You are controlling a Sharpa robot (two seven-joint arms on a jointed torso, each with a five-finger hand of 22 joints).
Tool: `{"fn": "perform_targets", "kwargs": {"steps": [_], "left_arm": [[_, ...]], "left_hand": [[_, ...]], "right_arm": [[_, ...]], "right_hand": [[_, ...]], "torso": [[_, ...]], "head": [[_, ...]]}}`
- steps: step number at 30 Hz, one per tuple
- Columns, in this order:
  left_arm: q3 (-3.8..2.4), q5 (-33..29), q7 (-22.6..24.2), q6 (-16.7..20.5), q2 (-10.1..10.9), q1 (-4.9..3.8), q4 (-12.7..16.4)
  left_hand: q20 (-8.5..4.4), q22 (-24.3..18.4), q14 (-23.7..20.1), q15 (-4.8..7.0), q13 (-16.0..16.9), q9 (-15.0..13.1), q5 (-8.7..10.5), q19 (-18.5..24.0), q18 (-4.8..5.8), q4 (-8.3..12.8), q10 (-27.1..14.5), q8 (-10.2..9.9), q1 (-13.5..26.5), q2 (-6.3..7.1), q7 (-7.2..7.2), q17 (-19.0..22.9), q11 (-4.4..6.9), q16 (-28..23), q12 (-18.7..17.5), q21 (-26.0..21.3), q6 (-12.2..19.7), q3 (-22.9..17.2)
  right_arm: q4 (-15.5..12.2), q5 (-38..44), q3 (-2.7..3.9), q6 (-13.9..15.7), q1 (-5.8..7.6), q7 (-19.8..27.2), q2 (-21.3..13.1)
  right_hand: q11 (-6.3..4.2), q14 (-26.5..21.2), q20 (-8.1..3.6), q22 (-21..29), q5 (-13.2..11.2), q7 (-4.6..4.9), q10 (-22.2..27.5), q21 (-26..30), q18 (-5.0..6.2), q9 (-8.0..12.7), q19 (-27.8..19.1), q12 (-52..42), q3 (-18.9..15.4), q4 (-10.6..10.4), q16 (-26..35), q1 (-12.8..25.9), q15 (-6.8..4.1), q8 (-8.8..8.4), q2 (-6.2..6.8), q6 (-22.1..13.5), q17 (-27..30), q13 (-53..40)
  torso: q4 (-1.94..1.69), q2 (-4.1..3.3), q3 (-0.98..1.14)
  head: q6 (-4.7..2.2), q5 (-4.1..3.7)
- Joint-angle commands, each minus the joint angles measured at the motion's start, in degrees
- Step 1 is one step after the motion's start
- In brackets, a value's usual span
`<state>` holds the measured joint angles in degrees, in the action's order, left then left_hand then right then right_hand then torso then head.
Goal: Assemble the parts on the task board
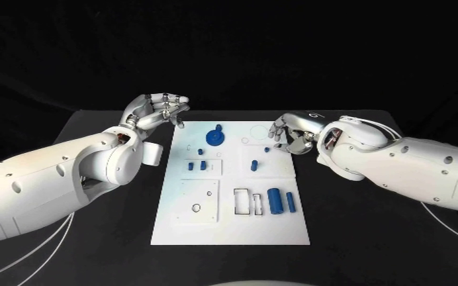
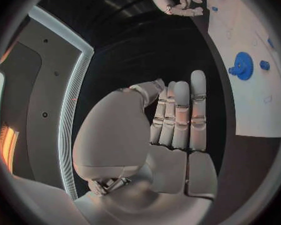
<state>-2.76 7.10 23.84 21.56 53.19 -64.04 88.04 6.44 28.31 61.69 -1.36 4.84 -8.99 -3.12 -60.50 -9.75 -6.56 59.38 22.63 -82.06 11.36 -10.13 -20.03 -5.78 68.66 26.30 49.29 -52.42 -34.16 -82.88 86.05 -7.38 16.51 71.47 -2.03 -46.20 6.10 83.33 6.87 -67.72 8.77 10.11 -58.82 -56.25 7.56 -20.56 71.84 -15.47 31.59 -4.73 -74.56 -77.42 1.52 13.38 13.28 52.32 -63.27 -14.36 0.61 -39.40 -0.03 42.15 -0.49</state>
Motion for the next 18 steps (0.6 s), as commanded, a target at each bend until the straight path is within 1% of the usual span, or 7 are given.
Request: {"fn": "perform_targets", "kwargs": {"steps": [1, 4, 7, 8, 10, 15, 18], "left_arm": [[-0.03, -5.5, 4.3, -1.3, 0.1, 0.07, 0.6], [-0.03, -6.1, 4.9, -1.6, 0.2, 0.11, 0.8], [-0.03, -6.4, 5.1, -2.0, 0.3, 0.15, 1.1], [-0.03, -6.4, 5.1, -2.1, 0.3, 0.16, 1.2], [-0.03, -6.5, 5.1, -2.2, 0.3, 0.17, 1.3], [-0.02, -6.6, 5.1, -2.2, 0.2, 0.19, 1.5], [-0.02, -6.6, 5.2, -2.2, 0.3, 0.19, 1.6]], "left_hand": [[0.22, -0.2, -0.6, -0.33, -0.1, 0.0, -0.04, 0.3, -0.7, 0.3, -0.9, -0.1, 0.8, 0.0, -0.04, 0.1, -0.3, -0.3, -0.3, -0.4, 0.7, 0.1], [0.27, -0.2, -0.7, -0.37, -0.1, 0.0, -0.05, 0.3, -0.7, 0.3, -0.9, 0.0, 0.9, -0.01, -0.07, 0.1, -0.35, -0.3, -0.3, -0.5, 0.8, 0.2], [0.32, -0.2, -0.7, -0.41, -0.1, 0.0, -0.05, 0.3, -0.7, 0.3, -1.0, 0.0, 1.0, -0.01, -0.11, 0.1, -0.38, -0.3, -0.4, -0.5, 0.8, 0.2], [0.36, -0.3, -0.8, -0.44, -0.1, 0.0, -0.06, 0.4, -0.71, 0.3, -1.1, 0.0, 1.0, -0.07, -0.12, 0.1, -0.4, -0.2, -0.4, -0.6, 0.9, 0.2], [0.38, -0.3, -0.9, -0.47, -0.1, 0.0, -0.06, 0.4, -0.72, 0.4, -1.1, 0.0, 1.0, -0.09, -0.16, 0.1, -0.43, -0.2, -0.4, -0.6, 1.0, 0.2], [0.58, -0.5, -1.2, -0.66, -0.2, 0.0, -0.06, 0.5, -0.74, 0.5, -1.7, 0.0, 1.4, -0.1, -0.39, 0.2, -0.66, -0.2, -0.5, -0.9, 1.6, 0.3], [0.61, -0.5, -1.3, -0.69, -0.2, 0.0, -0.06, 0.5, -0.75, 0.5, -1.8, 0.0, 1.4, -0.1, -0.41, 0.2, -0.69, -0.2, -0.5, -1.0, 1.7, 0.3]], "right_arm": [[-0.1, 9.4, 0.0, -2.5, -0.07, -3.5, 0.7], [0.0, 10.5, 0.0, -2.1, -0.1, -4.1, 1.4], [0.2, 11.2, 0.0, -1.9, -0.12, -4.5, 2.1], [0.3, 11.4, -0.01, -1.9, -0.13, -4.6, 2.4], [0.6, 11.6, -0.05, -2.0, -0.16, -4.8, 2.8], [0.9, 11.8, -0.13, -2.5, -0.45, -4.9, 3.4], [1.2, 11.8, -0.18, -3.0, -0.74, -4.8, 3.8]], "right_hand": [[0.3, 0.4, 0.03, -0.1, 0.3, 0.39, 0.0, -0.3, -0.37, 0.1, 0.5, 0.5, 0.0, 0.4, -0.4, 0.1, 0.12, -0.34, 0.66, -0.3, -0.1, 0.5], [0.47, 0.4, 0.14, -0.4, 0.4, 0.57, 0.2, -0.6, -0.44, 0.3, 0.6, 0.9, 0.1, 0.6, -0.5, 0.3, 0.24, -0.57, 0.7, -0.6, -0.2, 1.0], [0.48, 0.4, 0.16, -0.6, 0.5, 0.58, 0.2, -0.8, -0.5, 0.3, 0.8, 1.0, 0.1, 0.6, -0.6, 0.3, 0.25, -0.59, 0.64, -0.6, -0.3, 1.0], [0.49, 0.6, 0.2, -0.9, 0.4, 0.56, 0.0, -1.2, -0.56, 0.3, 1.0, 1.1, 0.5, 0.7, -0.8, 0.2, 0.26, -0.58, 0.22, -0.4, -0.6, 1.3], [0.39, 0.8, 0.2, -1.6, -1.9, 0.51, -0.7, -2.2, -0.67, 0.3, 1.5, 1.2, 1.7, 1.4, -1.2, -0.2, 0.19, -0.55, -0.49, -0.1, -1.1, 2.0], [0.27, 1.1, 0.18, -2.7, -2.0, 0.4, -1.4, -3.6, -0.95, 0.4, 2.3, 1.3, 2.4, 1.9, -1.7, -0.1, 0.11, -0.47, -0.71, 0.3, -2.0, 2.5], [0.21, 1.3, 0.17, -3.1, -2.0, 0.37, -1.6, -4.2, -1.07, 0.4, 2.6, 1.3, 2.6, 2.0, -2.1, 0.0, 0.07, -0.43, -0.69, 0.5, -2.5, 2.7]], "torso": [[0.16, 0.01, 0.07], [0.11, 0.07, 0.12], [-0.08, 0.04, 0.04], [-0.15, 0.03, -0.01], [-0.25, 0.04, -0.09], [-0.23, 0.03, -0.11], [-0.08, -0.02, -0.05]], "head": [[-0.29, -1.23], [-0.3, -1.7], [-0.54, -2.31], [-0.62, -2.57], [-0.55, -2.77], [-0.15, -2.08], [0.0, -1.78]]}}
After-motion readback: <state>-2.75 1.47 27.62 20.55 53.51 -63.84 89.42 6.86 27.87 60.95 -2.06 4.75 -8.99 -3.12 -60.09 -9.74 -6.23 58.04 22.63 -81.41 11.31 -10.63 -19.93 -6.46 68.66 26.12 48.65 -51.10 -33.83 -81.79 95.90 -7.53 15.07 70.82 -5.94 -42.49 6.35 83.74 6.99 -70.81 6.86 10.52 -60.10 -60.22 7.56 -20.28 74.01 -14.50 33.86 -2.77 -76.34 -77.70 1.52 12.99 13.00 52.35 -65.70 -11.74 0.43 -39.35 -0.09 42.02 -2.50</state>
